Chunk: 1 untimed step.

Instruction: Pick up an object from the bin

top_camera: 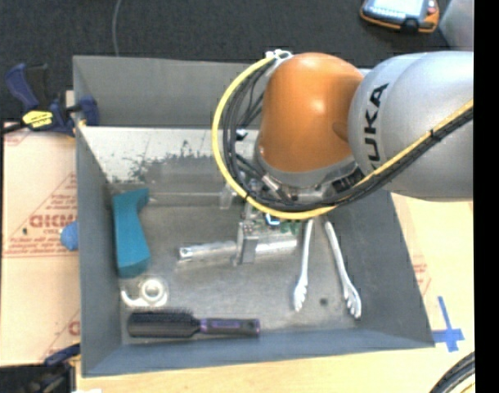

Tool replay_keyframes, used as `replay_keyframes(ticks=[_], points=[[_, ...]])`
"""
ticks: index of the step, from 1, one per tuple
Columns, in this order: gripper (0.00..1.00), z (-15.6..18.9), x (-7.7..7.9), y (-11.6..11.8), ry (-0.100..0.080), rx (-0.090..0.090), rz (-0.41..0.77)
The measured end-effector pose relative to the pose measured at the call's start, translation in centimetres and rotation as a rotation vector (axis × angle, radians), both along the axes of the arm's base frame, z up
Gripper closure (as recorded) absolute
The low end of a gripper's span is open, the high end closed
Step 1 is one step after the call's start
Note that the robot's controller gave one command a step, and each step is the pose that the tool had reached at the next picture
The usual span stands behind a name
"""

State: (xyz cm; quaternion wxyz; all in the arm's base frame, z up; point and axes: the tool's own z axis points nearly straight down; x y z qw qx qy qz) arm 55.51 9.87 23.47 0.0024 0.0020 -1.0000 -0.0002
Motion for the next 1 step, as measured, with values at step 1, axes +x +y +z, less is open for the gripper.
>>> replay_keyframes(ticks=[1], points=[[0.0, 0.43, 0.07, -0.07, -0.006, 0.001, -0.004]])
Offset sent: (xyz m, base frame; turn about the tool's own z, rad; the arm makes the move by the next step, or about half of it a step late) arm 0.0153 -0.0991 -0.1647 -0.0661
